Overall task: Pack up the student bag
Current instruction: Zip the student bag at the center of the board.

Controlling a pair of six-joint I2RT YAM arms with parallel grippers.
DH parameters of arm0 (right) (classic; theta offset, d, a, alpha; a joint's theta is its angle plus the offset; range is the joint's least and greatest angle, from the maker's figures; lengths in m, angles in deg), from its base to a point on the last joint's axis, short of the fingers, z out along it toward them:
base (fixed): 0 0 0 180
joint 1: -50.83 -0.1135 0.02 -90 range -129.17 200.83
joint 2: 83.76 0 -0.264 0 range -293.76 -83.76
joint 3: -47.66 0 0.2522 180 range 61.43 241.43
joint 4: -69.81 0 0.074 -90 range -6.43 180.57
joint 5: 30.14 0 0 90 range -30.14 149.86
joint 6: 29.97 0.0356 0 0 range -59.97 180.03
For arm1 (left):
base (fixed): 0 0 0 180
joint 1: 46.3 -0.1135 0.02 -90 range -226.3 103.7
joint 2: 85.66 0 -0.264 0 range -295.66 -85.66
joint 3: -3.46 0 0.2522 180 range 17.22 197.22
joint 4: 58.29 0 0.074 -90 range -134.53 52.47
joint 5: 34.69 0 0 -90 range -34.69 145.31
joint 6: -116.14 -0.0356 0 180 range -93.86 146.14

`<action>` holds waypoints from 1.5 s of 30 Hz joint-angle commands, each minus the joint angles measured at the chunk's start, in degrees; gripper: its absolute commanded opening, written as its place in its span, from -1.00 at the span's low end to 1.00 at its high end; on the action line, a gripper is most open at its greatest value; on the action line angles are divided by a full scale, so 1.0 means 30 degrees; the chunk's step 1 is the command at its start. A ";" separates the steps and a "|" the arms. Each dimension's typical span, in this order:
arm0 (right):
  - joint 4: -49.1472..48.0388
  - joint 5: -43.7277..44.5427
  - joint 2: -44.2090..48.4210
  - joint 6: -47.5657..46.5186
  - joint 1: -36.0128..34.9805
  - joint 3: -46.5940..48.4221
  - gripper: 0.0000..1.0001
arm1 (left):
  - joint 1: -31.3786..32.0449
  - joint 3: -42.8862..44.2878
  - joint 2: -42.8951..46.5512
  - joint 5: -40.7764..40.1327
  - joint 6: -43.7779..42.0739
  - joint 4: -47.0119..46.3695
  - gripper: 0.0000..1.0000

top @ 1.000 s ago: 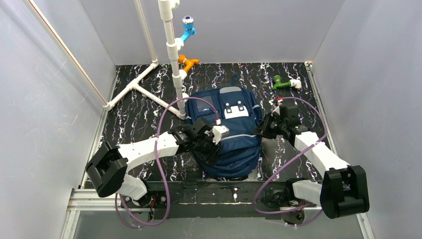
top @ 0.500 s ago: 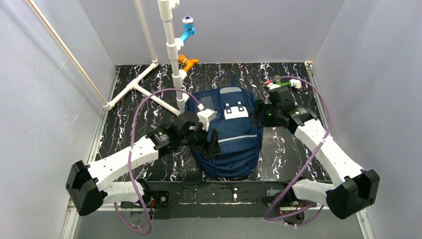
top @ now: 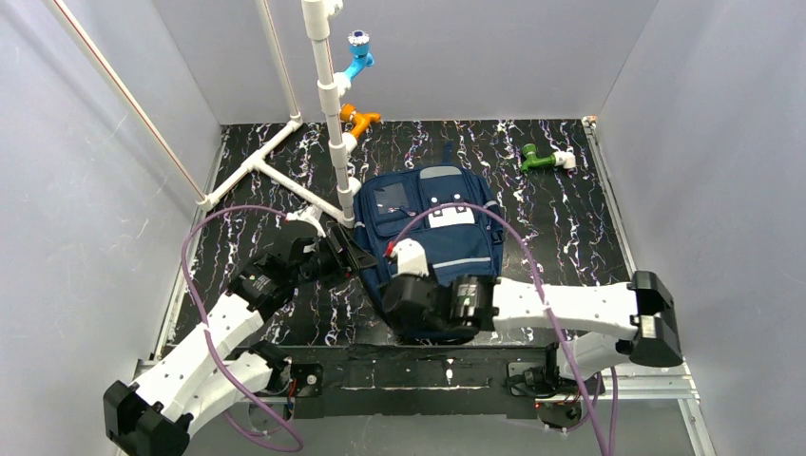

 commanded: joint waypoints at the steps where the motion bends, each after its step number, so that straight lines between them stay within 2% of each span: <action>1: -0.1050 0.3733 -0.1232 0.3341 -0.1461 -0.0744 0.42 | -0.0136 -0.0564 0.0562 -0.0041 0.2994 -0.0220 0.30; 3: -0.1150 0.4065 -0.1769 0.3748 -0.1520 -0.1102 0.34 | -0.0136 -0.0705 0.0577 0.0348 0.3507 -0.0474 0.30; 9: -0.1347 0.5630 -0.3206 0.3794 -0.1552 -0.1215 0.31 | -0.0129 -0.0834 0.0404 0.1024 0.4159 -0.0837 0.28; 12: -0.2026 0.6053 -0.3488 0.3589 -0.1552 -0.1267 0.15 | -0.0136 -0.0945 0.0318 0.1254 0.4267 -0.0866 0.26; 15: -0.3142 0.6451 -0.3468 0.3281 -0.1552 -0.1621 0.09 | -0.0136 -0.1130 0.0268 0.1445 0.4356 -0.0901 0.25; 19: -0.3752 0.7527 -0.4010 0.3219 -0.1529 -0.1522 -0.15 | -0.0136 -0.1273 0.0320 0.1362 0.4529 -0.1003 0.24; 23: -0.2884 0.7812 -0.4897 0.3509 -0.1493 -0.1074 -0.15 | -0.0136 -0.1251 0.0201 0.1316 0.4579 -0.1042 0.24; 29: -0.4429 0.7168 -0.5200 0.3400 -0.0973 -0.2425 -0.14 | -0.0136 -0.1404 -0.0502 0.1191 0.4919 -0.1103 0.24; 31: -0.4575 0.6646 -0.5351 0.3109 -0.0747 -0.2588 -0.30 | -0.0136 -0.1444 -0.0632 0.1123 0.5146 -0.1233 0.25; 36: -0.4146 0.6443 -0.5206 0.0898 -0.0731 -0.2203 -0.97 | -0.0136 -0.2095 -0.0597 0.0602 0.6220 -0.2214 0.25; 41: -0.5580 0.4639 -0.3785 -0.2513 -0.0731 -0.3079 -0.97 | -0.0121 -0.3505 -0.0498 0.0424 0.6346 -0.4248 0.25; 45: -0.6029 0.3687 -0.3235 -0.3586 -0.0731 -0.3278 -0.97 | -0.0121 -0.5198 -0.0317 0.0335 0.6873 -0.6314 0.26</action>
